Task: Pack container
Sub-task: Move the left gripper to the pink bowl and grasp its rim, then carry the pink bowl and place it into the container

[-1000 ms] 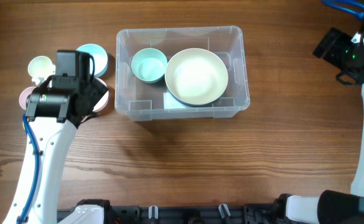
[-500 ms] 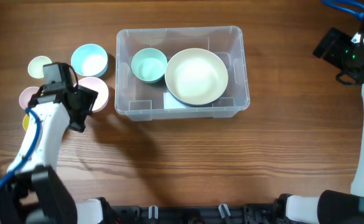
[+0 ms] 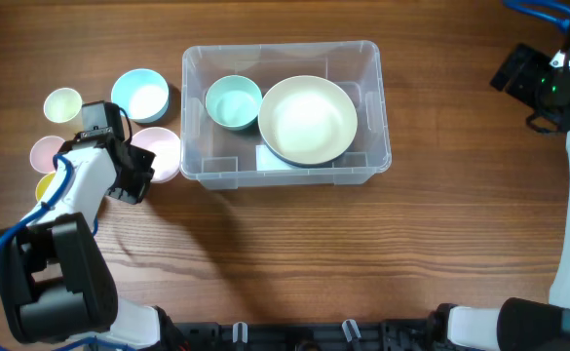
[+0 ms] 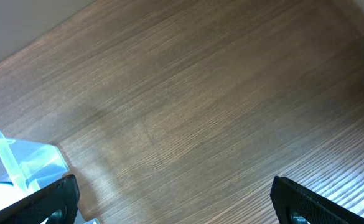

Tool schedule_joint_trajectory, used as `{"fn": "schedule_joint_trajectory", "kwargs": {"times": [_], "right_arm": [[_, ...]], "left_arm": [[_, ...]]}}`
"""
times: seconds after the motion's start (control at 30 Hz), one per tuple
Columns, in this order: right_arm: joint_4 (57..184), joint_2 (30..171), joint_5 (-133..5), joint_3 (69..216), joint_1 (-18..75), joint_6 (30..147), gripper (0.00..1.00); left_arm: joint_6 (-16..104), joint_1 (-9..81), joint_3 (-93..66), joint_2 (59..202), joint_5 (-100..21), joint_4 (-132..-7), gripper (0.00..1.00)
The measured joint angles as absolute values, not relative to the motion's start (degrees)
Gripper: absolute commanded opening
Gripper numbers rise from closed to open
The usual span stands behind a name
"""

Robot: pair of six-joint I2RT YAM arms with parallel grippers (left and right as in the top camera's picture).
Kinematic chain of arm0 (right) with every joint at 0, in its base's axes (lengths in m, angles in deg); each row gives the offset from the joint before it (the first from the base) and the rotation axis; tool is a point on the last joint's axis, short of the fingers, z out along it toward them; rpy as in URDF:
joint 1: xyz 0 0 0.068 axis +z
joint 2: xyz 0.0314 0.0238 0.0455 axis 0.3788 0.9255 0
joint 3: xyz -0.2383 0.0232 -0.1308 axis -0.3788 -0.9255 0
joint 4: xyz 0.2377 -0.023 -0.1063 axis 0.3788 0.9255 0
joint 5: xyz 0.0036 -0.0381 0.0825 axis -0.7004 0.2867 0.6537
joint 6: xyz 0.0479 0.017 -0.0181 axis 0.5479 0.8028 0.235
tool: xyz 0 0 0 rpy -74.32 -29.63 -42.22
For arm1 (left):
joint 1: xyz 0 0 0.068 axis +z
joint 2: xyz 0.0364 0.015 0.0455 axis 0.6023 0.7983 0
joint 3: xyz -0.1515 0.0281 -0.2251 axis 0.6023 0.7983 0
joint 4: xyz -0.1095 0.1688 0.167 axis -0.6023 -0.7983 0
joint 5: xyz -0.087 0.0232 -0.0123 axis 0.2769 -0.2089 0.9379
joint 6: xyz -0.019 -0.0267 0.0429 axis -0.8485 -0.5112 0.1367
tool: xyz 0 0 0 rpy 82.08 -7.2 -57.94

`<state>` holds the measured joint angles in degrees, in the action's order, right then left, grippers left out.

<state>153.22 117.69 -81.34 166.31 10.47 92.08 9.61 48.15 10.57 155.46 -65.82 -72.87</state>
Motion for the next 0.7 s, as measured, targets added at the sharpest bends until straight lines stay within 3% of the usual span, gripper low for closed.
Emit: {"fn": "schedule_joint_trajectory", "kwargs": {"times": [0.2, 0.47, 0.7], "right_arm": [[153.2, 117.7, -81.3, 166.3, 10.5, 92.1, 1.0], [153.2, 117.7, -81.3, 166.3, 10.5, 92.1, 1.0], [153.2, 117.7, -81.3, 166.3, 10.5, 92.1, 1.0]], "left_arm": [[10.1, 48.1, 10.3, 147.8, -65.8, -76.3, 0.04], [14.0, 47.0, 2.5, 121.3, -65.0, -77.3, 0.04], [20.6, 33.6, 0.7, 109.9, -65.5, -67.9, 0.04]]}}
